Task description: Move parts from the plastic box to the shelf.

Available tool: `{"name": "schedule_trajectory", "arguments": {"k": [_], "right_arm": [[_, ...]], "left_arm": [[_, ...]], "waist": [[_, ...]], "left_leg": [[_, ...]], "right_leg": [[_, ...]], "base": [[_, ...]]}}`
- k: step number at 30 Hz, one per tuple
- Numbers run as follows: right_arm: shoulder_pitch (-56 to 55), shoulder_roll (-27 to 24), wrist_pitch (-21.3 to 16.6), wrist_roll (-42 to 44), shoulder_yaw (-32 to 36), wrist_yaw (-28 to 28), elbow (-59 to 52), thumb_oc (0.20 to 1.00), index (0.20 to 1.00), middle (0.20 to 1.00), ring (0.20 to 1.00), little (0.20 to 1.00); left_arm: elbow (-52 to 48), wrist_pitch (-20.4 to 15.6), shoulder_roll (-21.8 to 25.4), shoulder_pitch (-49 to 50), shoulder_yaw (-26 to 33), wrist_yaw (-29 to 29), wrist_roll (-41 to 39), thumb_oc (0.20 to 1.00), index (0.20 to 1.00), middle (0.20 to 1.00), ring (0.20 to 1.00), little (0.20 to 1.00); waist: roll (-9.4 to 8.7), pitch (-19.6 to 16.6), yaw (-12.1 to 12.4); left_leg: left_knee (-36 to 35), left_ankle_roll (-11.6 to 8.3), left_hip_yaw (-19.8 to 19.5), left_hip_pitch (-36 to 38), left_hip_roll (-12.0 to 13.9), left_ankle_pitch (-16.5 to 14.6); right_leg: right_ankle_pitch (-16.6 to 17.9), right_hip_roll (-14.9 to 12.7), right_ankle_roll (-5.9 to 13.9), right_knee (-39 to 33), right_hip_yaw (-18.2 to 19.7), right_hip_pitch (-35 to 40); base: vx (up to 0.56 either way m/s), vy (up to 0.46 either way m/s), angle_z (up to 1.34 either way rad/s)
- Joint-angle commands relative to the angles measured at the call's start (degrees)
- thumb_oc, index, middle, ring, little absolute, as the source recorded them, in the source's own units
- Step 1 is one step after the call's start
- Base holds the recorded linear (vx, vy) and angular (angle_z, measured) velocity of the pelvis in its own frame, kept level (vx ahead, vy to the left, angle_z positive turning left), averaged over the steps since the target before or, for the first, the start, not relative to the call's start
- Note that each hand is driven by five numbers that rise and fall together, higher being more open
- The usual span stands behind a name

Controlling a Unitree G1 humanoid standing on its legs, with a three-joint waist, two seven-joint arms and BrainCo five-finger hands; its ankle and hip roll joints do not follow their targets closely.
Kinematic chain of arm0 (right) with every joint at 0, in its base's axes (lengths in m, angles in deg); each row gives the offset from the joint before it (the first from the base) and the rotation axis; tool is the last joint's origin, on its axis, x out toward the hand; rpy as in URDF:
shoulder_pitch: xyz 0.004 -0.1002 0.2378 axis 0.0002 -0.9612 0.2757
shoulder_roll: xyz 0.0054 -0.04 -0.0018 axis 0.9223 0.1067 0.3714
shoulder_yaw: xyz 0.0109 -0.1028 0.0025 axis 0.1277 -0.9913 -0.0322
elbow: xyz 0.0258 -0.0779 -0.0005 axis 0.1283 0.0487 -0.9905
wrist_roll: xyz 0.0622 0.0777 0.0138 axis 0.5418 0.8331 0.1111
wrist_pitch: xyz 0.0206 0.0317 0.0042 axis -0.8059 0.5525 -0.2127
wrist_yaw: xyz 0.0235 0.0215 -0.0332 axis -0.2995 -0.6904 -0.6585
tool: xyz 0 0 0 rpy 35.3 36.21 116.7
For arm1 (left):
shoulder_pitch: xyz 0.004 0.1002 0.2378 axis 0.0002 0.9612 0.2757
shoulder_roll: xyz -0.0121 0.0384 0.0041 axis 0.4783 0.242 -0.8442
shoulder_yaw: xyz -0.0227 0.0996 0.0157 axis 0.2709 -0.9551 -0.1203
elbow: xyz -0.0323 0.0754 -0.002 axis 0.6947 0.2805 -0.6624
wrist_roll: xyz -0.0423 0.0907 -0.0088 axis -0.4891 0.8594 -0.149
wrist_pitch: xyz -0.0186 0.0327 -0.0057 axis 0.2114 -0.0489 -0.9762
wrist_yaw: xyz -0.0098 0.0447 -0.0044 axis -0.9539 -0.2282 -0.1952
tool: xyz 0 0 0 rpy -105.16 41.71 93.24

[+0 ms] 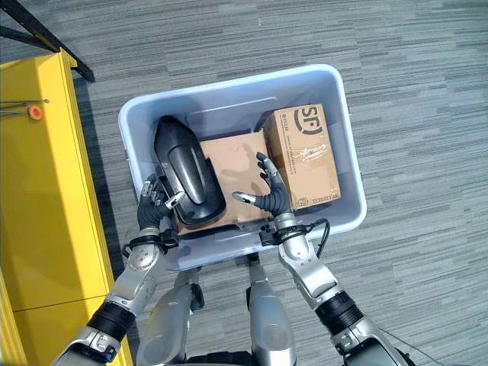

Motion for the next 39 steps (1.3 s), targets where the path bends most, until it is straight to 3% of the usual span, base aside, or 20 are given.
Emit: {"name": "schedule_trajectory", "arguments": {"k": [1, 26, 39], "right_arm": [[-0.2, 0.6, -4.1, 1.3, 1.4, 1.0, -5.4, 1.0, 1.0, 1.0, 1.0, 1.0], [0.0, 0.6, -5.1, 1.7, 0.2, 3.9, -5.3, 1.0, 1.0, 1.0, 1.0, 1.0], [2.1, 1.1, -4.6, 2.1, -2.4, 6.9, -5.4, 1.0, 1.0, 1.0, 1.0, 1.0]], "left_arm": [[1.4, -2.9, -0.5, 0.0, 2.0, 1.6, 4.5, 1.0, 1.0, 1.0, 1.0, 1.0], [4.6, -2.3, -1.1, -0.6, 3.0, 7.4, 5.9, 1.0, 1.0, 1.0, 1.0, 1.0], [13.8, -2.2, -5.0, -8.2, 3.5, 11.9, -1.4, 1.0, 1.0, 1.0, 1.0, 1.0]], "waist": [[-1.96, -1.0, 0.2], [-2.65, 0.4, 0.3], [-4.86, 1.1, -1.8]], "left_leg": [[1.0, -5.57, 0.2, 0.2, 5.0, 2.2], [0.7, -5.77, -0.1, -2.0, 5.1, 2.6], [0.5, -6.07, 0.8, -4.8, 5.8, 3.3]], "right_leg": [[2.4, -4.0, 3.0, 3.1, -4.5, -3.5], [2.8, -3.6, 3.02, 3.1, -4.8, -5.4], [3.4, -2.5, 2.7, 3.9, -3.7, -9.5]], "base": [[0.0, 0.0, 0.0], [0.0, 0.0, 0.0], [0.0, -0.005, -0.03]]}}
